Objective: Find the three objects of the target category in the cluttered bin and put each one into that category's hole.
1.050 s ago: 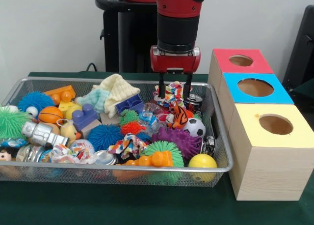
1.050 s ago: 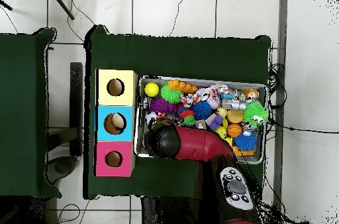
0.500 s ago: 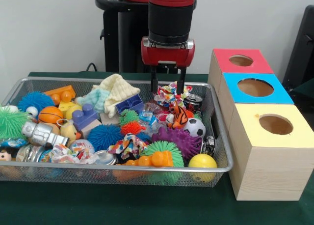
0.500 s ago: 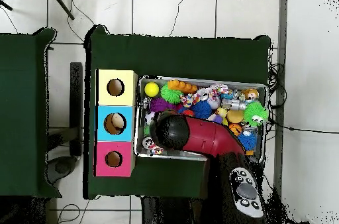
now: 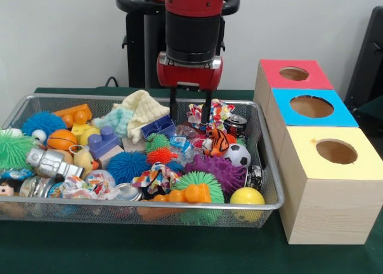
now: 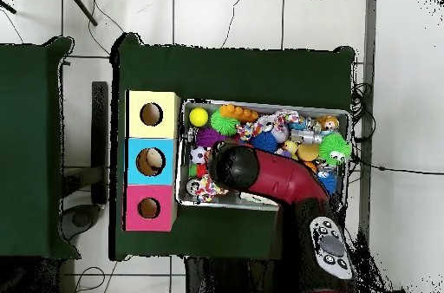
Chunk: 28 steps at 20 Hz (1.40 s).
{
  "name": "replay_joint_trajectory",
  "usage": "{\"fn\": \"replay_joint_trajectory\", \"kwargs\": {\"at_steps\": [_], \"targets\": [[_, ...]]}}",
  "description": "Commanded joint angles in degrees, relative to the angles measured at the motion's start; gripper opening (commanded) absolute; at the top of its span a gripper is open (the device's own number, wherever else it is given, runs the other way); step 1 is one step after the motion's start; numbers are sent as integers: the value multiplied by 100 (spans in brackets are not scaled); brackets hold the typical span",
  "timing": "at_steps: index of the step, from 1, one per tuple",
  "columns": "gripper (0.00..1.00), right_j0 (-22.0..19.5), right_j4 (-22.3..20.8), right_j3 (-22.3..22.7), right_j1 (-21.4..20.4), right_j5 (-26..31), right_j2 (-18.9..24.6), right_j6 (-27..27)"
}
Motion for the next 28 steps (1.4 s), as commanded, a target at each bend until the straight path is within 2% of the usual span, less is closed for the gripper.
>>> {"fn": "replay_joint_trajectory", "kwargs": {"at_steps": [1,11,21,24,28], "targets": [[100,-153,285,-269,521,-477,-77,1357],[100,-80,514,-395,938,-645,-265,1402],[100,186,866,-330,839,-379,-370,1549],[100,116,957,-244,925,-425,-203,1466],[100,322,1078,-144,868,-496,-288,1570]]}}
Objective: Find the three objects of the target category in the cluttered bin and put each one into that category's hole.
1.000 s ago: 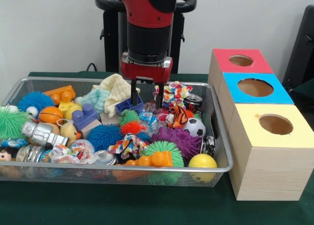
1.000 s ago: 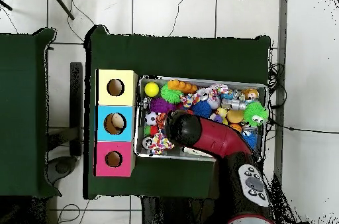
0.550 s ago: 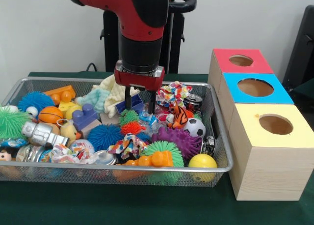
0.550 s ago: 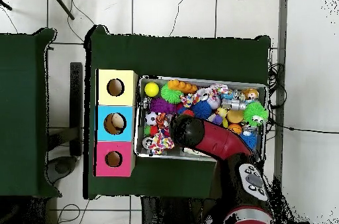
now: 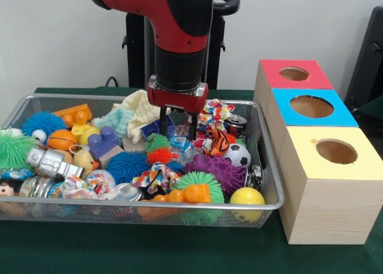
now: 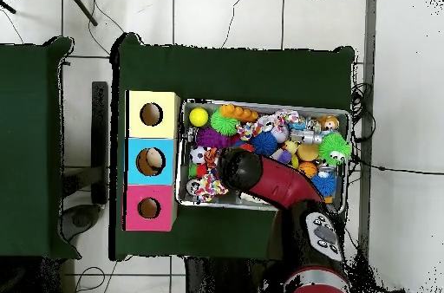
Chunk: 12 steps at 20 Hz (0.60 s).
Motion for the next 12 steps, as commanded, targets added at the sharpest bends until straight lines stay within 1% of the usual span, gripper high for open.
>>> {"fn": "replay_joint_trajectory", "kwargs": {"at_steps": [1,5,9,12], "targets": [[100,173,436,-127,135,-212,163,1568],[100,69,491,-100,410,-570,315,1469],[100,69,550,-153,580,-667,311,1426],[100,88,573,-165,581,-668,287,1401]]}}
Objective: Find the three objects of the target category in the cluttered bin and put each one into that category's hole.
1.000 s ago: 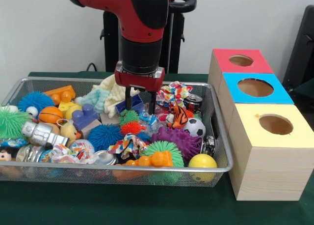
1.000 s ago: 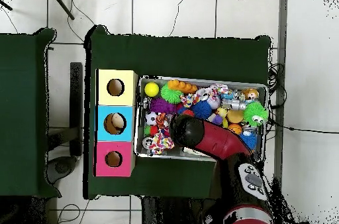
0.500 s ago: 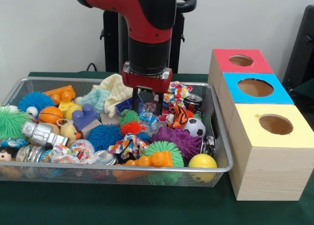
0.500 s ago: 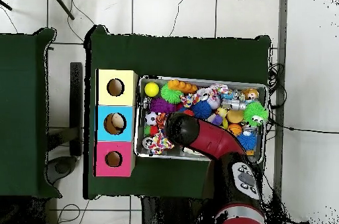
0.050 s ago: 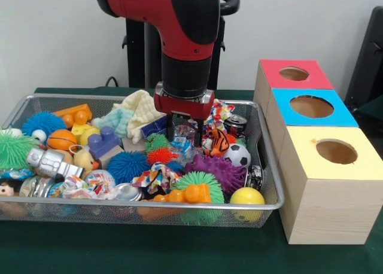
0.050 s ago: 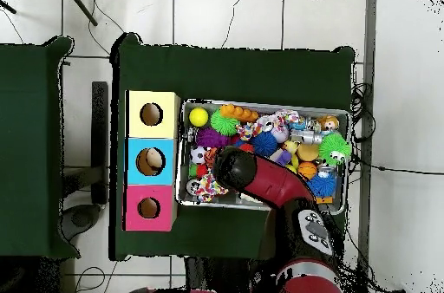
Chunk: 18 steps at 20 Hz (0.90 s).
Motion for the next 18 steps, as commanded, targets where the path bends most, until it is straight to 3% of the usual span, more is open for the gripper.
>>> {"fn": "replay_joint_trajectory", "kwargs": {"at_steps": [1,18], "targets": [[100,-26,328,-165,371,-459,299,1397],[100,40,209,-181,728,-634,-28,1294]]}}
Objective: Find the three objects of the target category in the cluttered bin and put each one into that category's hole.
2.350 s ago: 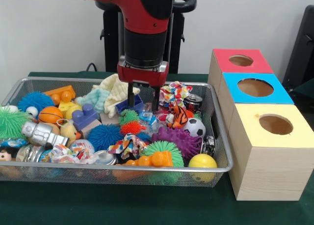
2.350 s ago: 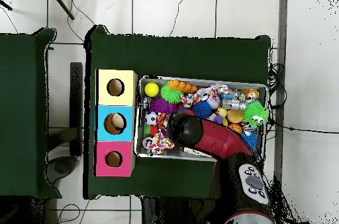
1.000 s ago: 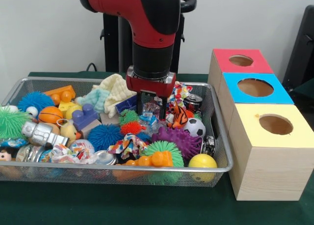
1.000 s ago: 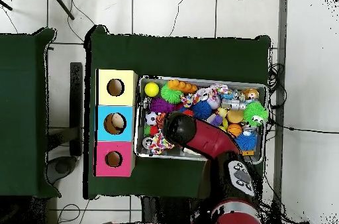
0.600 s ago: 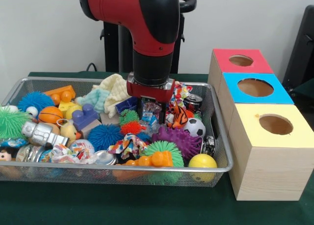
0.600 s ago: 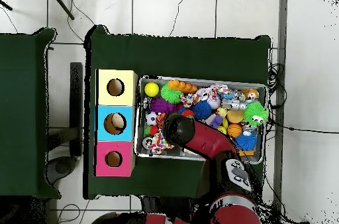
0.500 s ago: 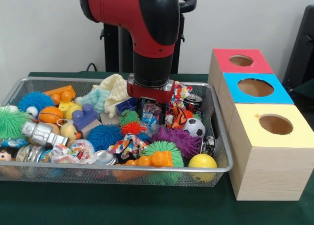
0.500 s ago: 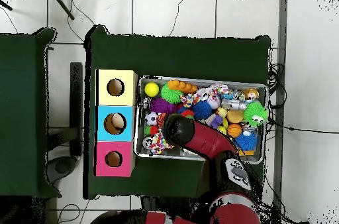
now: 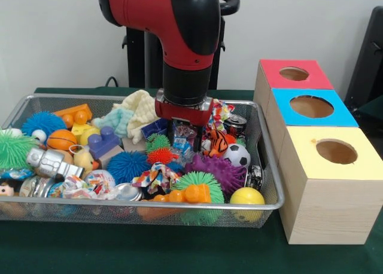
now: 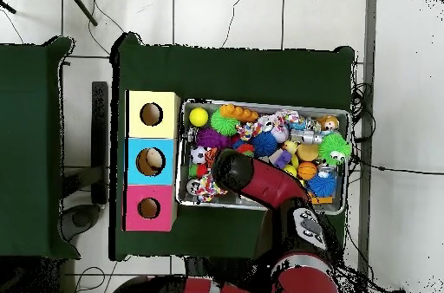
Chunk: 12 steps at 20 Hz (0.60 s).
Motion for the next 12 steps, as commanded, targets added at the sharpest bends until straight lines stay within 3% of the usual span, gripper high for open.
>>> {"fn": "replay_joint_trajectory", "kwargs": {"at_steps": [1,12], "targets": [[100,-44,146,-219,573,-506,40,1287],[100,-171,106,-588,1297,-919,207,1191]]}}
